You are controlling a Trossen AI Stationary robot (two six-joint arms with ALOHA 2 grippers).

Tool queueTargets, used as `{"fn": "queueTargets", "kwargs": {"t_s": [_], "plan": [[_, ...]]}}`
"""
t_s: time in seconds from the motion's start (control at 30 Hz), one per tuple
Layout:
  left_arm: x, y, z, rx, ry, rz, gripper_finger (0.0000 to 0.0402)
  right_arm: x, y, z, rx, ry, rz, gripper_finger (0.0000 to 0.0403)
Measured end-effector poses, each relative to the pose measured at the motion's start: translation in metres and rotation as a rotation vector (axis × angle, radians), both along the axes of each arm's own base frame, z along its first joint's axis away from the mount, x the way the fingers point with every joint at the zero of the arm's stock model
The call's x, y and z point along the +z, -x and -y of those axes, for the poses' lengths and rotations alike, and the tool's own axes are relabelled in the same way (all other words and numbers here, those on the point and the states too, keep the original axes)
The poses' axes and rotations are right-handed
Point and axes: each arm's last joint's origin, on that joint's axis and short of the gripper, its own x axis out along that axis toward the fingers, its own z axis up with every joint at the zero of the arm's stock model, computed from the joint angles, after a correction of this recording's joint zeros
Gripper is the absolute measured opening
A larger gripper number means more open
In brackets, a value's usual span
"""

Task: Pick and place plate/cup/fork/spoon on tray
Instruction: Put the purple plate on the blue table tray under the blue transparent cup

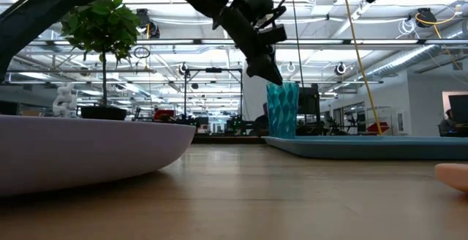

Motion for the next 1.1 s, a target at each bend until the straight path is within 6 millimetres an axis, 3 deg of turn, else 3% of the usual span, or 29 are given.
{"fn": "queueTargets", "kwargs": {"t_s": [0.2, 0.43, 0.57, 0.9, 1.1], "plan": [[0.029, 0.009, 0.028, 0.033, 0.013, 0.010, 0.0129, 0.000, 0.000, 0.000, -0.001, 0.000, 0.000, 0.0000], [0.079, 0.040, 0.081, 0.087, 0.179, 0.029, 0.0129, -0.002, -0.004, -0.001, -0.023, -0.031, -0.011, 0.0000], [0.089, 0.060, 0.122, 0.079, 0.305, -0.082, 0.0129, -0.005, -0.013, -0.003, -0.022, -0.027, -0.013, 0.0000], [0.071, 0.092, 0.248, 0.011, 0.274, -0.376, 0.0129, -0.024, -0.064, -0.017, 0.088, 0.028, 0.019, 0.0000], [0.045, 0.126, 0.284, 0.124, 0.252, -0.417, 0.0129, -0.046, -0.099, -0.026, 0.247, 0.000, 0.021, 0.0000]]}}
